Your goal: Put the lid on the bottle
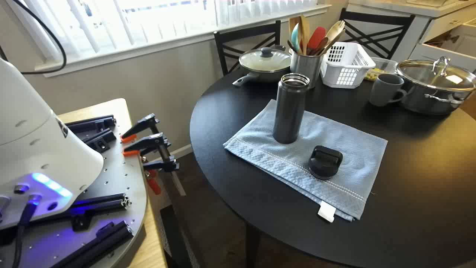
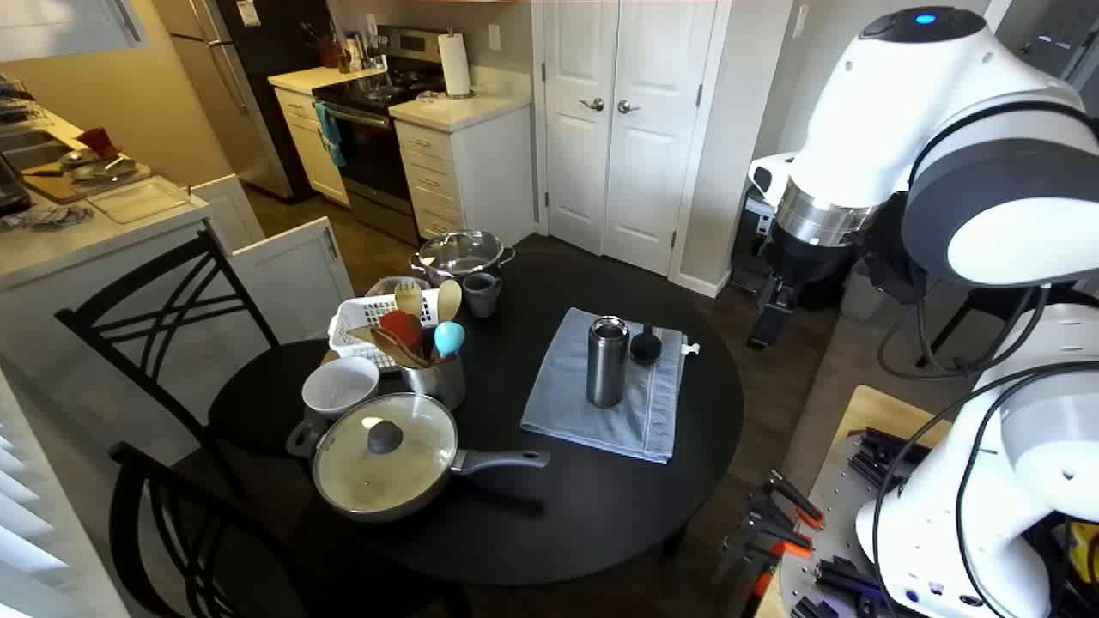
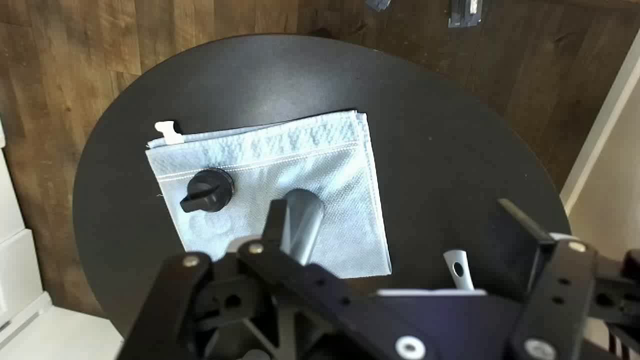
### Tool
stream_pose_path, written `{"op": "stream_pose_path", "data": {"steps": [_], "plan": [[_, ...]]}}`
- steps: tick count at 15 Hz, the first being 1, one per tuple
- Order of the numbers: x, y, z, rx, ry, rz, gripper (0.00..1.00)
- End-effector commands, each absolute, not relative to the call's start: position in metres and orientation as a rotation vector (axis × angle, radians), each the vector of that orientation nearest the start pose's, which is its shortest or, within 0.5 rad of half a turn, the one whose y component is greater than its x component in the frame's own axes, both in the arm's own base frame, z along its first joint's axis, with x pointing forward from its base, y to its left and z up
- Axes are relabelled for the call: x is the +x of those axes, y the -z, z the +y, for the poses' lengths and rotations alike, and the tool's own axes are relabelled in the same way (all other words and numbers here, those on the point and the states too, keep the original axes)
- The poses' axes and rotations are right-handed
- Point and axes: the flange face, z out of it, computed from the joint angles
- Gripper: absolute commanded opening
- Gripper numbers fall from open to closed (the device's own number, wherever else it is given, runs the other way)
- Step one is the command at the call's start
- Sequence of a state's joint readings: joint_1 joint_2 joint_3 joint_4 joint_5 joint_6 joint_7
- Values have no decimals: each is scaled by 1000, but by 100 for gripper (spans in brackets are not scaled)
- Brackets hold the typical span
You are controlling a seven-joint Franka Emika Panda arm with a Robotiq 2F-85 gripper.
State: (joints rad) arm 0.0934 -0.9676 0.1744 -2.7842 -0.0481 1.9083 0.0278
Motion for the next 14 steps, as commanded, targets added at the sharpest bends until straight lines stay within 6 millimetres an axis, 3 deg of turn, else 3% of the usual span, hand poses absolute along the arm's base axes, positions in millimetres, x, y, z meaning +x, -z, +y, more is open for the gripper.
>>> {"op": "stream_pose_path", "data": {"steps": [1,7,9,14], "plan": [[269,-466,69,-3302,170,-307,100],[269,-466,69,-3302,169,-306,100],[289,-461,49,-3318,170,-36,100],[323,-438,-48,-3280,192,451,100]]}}
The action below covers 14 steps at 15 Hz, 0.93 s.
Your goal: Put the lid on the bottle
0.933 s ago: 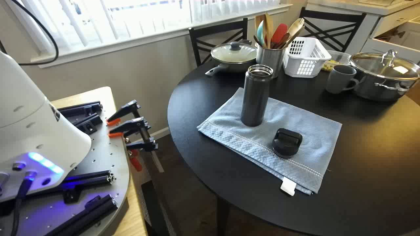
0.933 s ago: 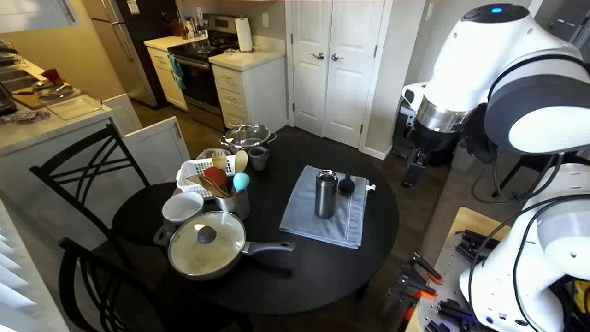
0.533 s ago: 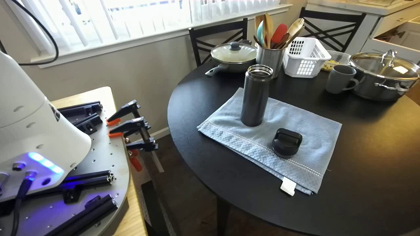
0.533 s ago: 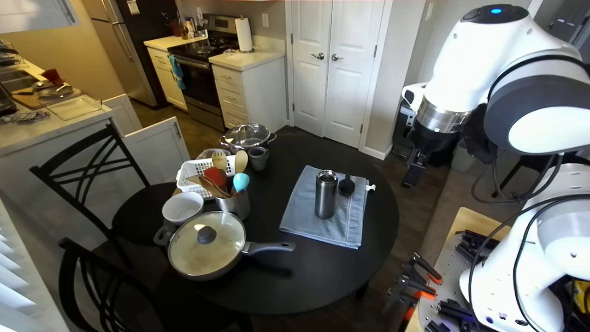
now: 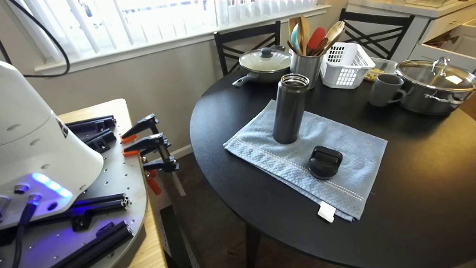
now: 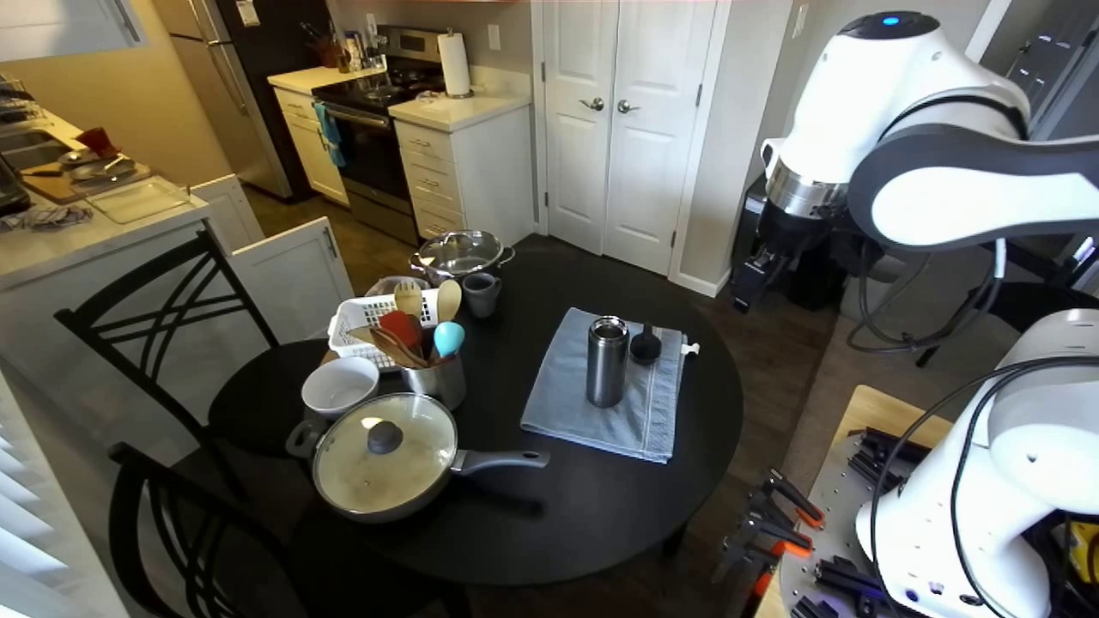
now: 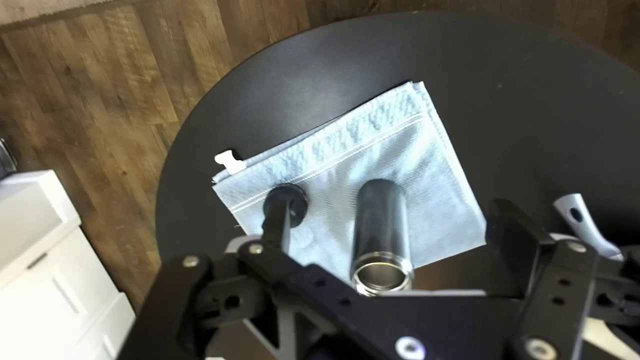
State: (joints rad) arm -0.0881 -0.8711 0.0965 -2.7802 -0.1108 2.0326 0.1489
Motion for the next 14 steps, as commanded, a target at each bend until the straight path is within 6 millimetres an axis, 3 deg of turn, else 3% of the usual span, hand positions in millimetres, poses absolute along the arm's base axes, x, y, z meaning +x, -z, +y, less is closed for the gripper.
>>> {"op": "stream_pose_path", "data": {"steps": [1,5,11,14], "plan": [[328,-431,-62,-3264,189,542,100],[342,-388,-104,-3179,140,908,100],[388,-318,-154,-2986,35,1430,100],[416,-304,-167,-2852,-93,1659,100]]}}
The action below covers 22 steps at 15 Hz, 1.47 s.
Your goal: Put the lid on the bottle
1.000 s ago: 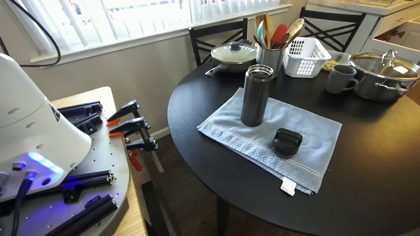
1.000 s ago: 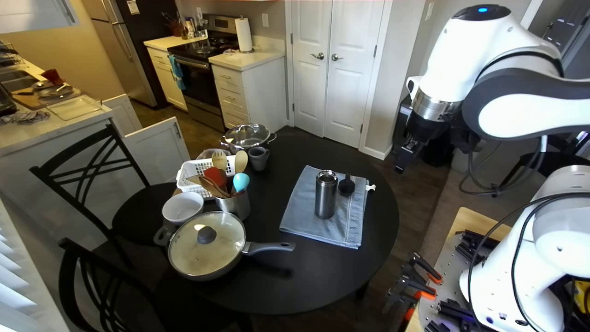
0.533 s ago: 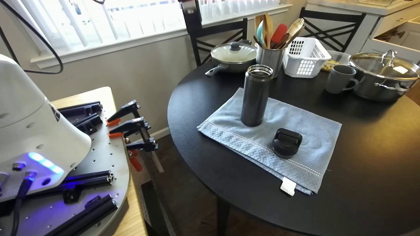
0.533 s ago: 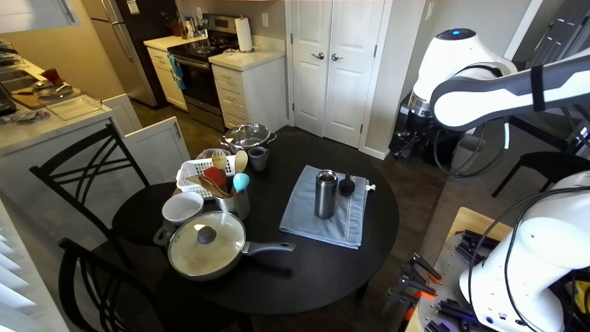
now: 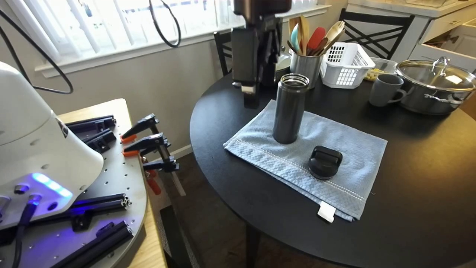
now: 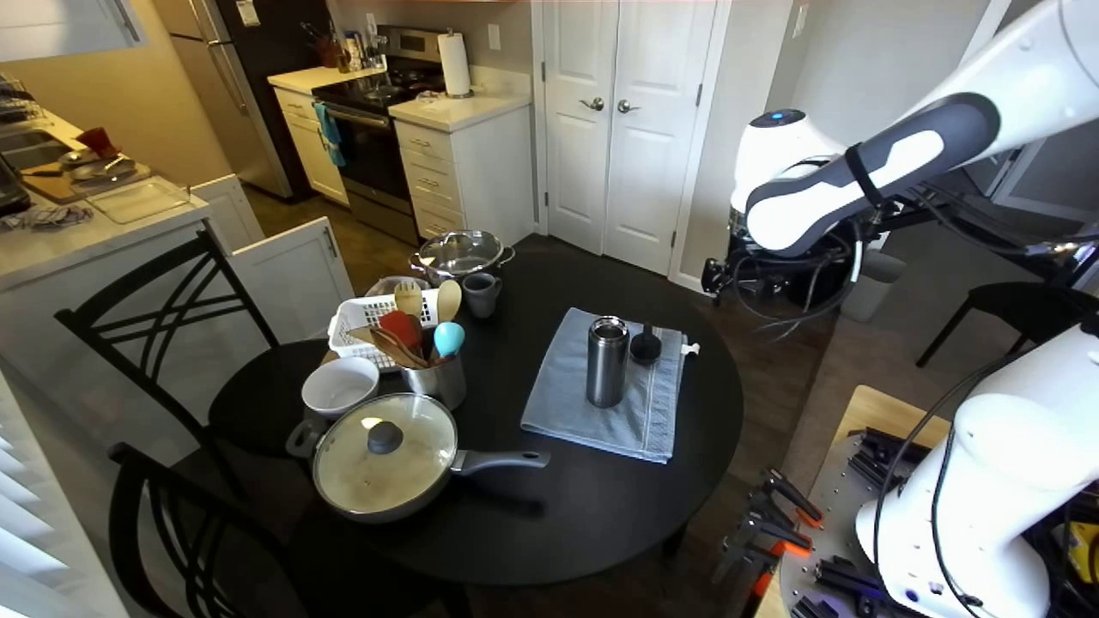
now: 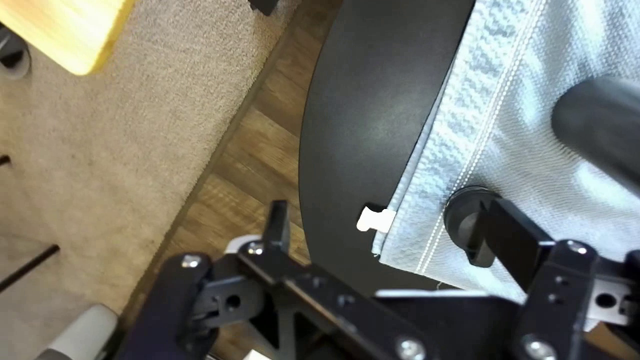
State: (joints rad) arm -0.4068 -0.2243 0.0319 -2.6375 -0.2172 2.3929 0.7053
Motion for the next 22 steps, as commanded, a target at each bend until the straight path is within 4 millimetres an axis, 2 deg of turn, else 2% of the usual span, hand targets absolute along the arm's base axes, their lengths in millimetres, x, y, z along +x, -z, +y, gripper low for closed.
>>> {"op": "stream_pose_path", "data": {"steps": [1,2,5,9,10,11,13,15,18,19,22], "plan": [[423,-303,-168,-2804,-134,1721,100],[403,-306,-164,-2878,-62,1603,100],[422,-300,-170,-2840,-114,1679,100],[423,-300,-170,-2836,-121,1687,100],[427,-295,-175,-2767,-1,1731,100],[431,-291,-179,-2731,44,1744,100],[443,-269,-193,-2612,183,1831,100],[447,-236,-206,-2510,186,1933,100],[448,-185,-219,-2364,81,2063,100],[450,-175,-221,-2317,58,2089,100],[465,-164,-224,-2284,23,2078,100]]}}
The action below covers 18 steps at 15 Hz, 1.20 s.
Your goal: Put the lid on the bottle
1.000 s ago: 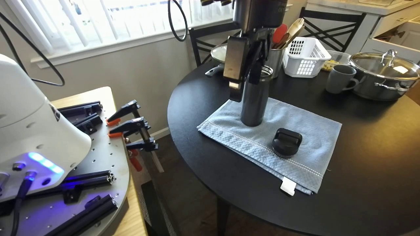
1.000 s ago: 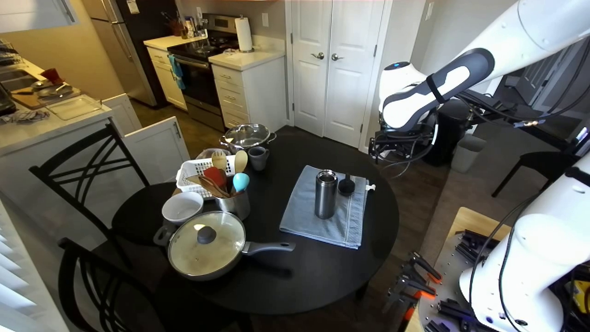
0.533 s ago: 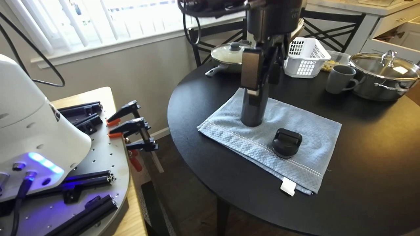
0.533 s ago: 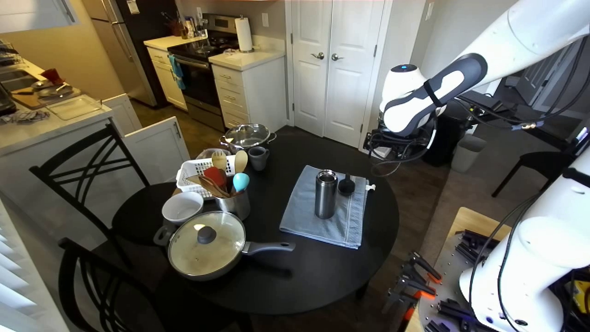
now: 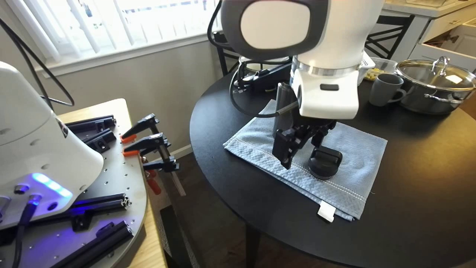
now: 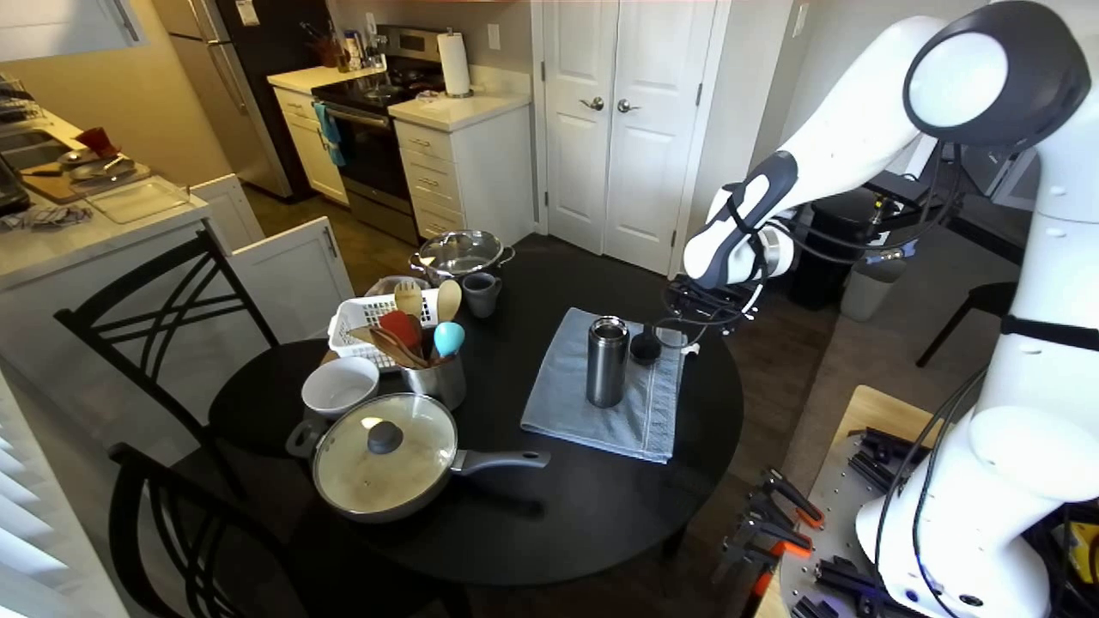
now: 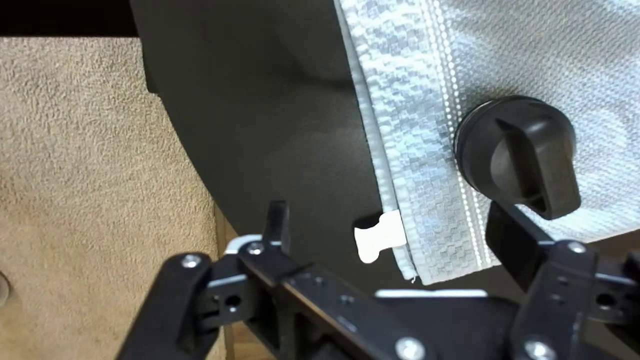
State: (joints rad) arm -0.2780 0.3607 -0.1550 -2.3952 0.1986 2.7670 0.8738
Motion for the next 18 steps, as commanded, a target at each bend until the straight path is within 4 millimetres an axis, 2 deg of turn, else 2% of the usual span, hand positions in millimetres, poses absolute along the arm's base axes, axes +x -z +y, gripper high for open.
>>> {"op": "stream_pose_path", "data": {"steps": [1,5,12,18], "plan": [[470,-161,-225,-2291,25,2062,100],[497,-155,-225,-2354,24,1990,100],[547,-121,-220,-2520,82,1885,100],[572,-116,-216,-2577,110,1779,100]]}}
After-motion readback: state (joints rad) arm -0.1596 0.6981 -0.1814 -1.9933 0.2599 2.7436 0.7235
